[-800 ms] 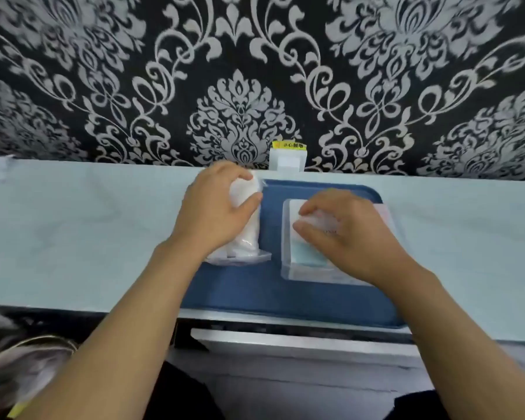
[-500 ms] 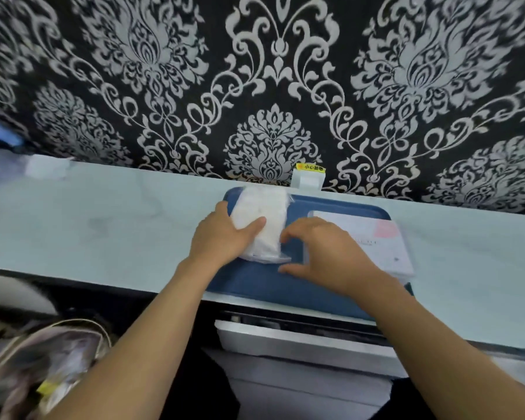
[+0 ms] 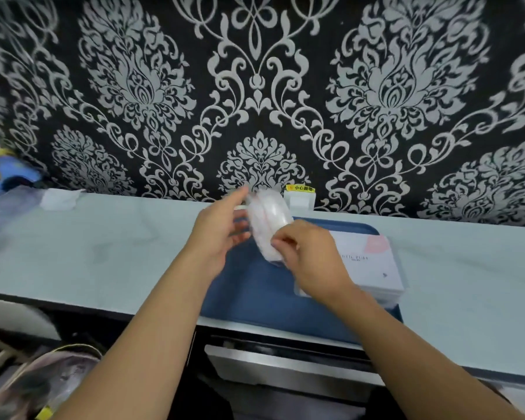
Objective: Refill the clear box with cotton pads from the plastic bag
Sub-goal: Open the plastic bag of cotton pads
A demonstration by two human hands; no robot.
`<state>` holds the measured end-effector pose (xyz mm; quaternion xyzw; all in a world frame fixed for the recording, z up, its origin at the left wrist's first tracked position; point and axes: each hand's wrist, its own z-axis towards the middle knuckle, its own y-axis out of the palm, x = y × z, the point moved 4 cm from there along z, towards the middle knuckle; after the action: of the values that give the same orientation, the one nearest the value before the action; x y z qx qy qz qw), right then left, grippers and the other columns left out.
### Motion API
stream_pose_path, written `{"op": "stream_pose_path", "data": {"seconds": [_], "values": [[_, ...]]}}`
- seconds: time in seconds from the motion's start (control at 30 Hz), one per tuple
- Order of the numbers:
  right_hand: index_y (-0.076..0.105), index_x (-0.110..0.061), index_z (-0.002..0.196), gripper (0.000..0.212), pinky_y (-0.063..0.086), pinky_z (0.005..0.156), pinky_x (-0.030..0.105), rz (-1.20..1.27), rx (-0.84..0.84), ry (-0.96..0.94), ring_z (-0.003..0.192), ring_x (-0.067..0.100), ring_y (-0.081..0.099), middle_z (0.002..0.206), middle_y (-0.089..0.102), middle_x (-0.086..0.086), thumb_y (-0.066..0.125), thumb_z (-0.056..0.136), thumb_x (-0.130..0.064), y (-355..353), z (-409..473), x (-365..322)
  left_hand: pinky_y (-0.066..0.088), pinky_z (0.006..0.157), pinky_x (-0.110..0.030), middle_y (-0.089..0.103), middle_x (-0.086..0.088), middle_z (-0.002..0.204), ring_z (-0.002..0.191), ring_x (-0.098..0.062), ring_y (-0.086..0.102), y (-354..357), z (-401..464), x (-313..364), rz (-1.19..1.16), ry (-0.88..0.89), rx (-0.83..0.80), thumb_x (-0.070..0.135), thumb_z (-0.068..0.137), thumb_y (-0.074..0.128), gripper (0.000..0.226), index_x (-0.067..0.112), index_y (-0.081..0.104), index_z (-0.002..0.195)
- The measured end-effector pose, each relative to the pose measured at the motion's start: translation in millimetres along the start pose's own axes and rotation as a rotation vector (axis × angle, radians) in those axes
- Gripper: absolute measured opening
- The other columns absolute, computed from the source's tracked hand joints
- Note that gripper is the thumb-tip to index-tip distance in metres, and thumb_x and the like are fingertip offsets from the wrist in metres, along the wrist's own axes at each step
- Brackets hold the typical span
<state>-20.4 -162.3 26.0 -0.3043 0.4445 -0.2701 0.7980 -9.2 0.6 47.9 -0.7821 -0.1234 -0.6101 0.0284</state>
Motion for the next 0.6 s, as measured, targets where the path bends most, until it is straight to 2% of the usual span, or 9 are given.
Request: {"op": "stream_pose_path", "data": {"seconds": [0.03,0.07,0.13,0.2,0.3,0.43,0.6], "values": [[0.072,-0.012,0.082,0.009,0.055,0.067,0.03,0.255,0.052,0.153,0.068,0.012,0.063,0.074,0.066,-0.005,0.069,0.09,-0.014,-6.8,3.8,2.4,0.054,0.071,-0.03,0.071,-0.003,0.104,0.082,-0.016,0.063,5.0,-1.3,10.6,-0.055,0.076,0.002,0.043,0.088,0.07,0.028,0.019,0.07,0.102],[0.072,-0.009,0.082,0.01,0.058,0.065,0.029,0.494,0.089,0.284,0.063,0.011,0.063,0.07,0.067,-0.003,0.068,0.091,-0.011,-11.5,9.4,4.0,0.055,0.076,-0.031,0.071,-0.001,0.108,0.087,-0.014,0.065,9.9,-1.1,19.1,-0.011,0.163,0.021,0.044,0.085,0.073,0.031,0.02,0.069,0.105],[0.072,-0.003,0.083,0.012,0.059,0.064,0.029,0.793,0.132,0.445,0.06,0.011,0.062,0.068,0.067,0.005,0.067,0.093,-0.008,-17.0,16.8,8.0,0.058,0.082,-0.033,0.071,0.003,0.104,0.093,-0.012,0.068,20.1,5.0,16.6,0.187,0.32,0.069,0.047,0.075,0.08,0.038,0.023,0.071,0.104],[0.072,-0.001,0.085,0.014,0.056,0.062,0.023,0.843,0.08,0.505,0.062,0.009,0.062,0.07,0.068,0.006,0.065,0.094,-0.009,-25.3,16.5,6.5,0.058,0.084,-0.033,0.073,0.008,0.097,0.093,-0.013,0.069,28.7,3.2,6.3,0.312,0.394,0.064,0.041,0.076,0.081,0.026,0.025,0.072,0.096],[0.071,0.002,0.087,0.016,0.051,0.058,0.018,0.865,0.051,0.592,0.063,0.008,0.06,0.071,0.067,0.006,0.064,0.094,-0.011,-25.6,16.3,13.0,0.052,0.08,-0.021,0.072,0.014,0.094,0.093,-0.009,0.066,36.5,9.2,-3.5,0.409,0.5,0.035,0.027,0.085,0.074,0.004,0.028,0.072,0.088],[0.07,-0.001,0.079,0.012,0.05,0.054,0.02,0.916,0.158,0.698,0.059,0.013,0.055,0.066,0.062,0.007,0.065,0.089,-0.006,-24.6,18.7,18.0,0.044,0.074,-0.012,0.068,0.01,0.1,0.093,-0.005,0.063,44.0,14.9,-7.6,0.492,0.595,-0.023,0.021,0.089,0.067,0.012,0.033,0.069,0.088],[0.072,-0.006,0.076,0.014,0.044,0.051,0.02,0.947,0.278,0.752,0.053,0.009,0.048,0.061,0.059,0.003,0.066,0.088,-0.004,-26.1,13.6,21.0,0.04,0.069,-0.007,0.062,0.012,0.097,0.083,0.001,0.057,51.9,10.6,-7.3,0.539,0.663,-0.06,0.019,0.084,0.072,0.013,0.032,0.072,0.082]]}}
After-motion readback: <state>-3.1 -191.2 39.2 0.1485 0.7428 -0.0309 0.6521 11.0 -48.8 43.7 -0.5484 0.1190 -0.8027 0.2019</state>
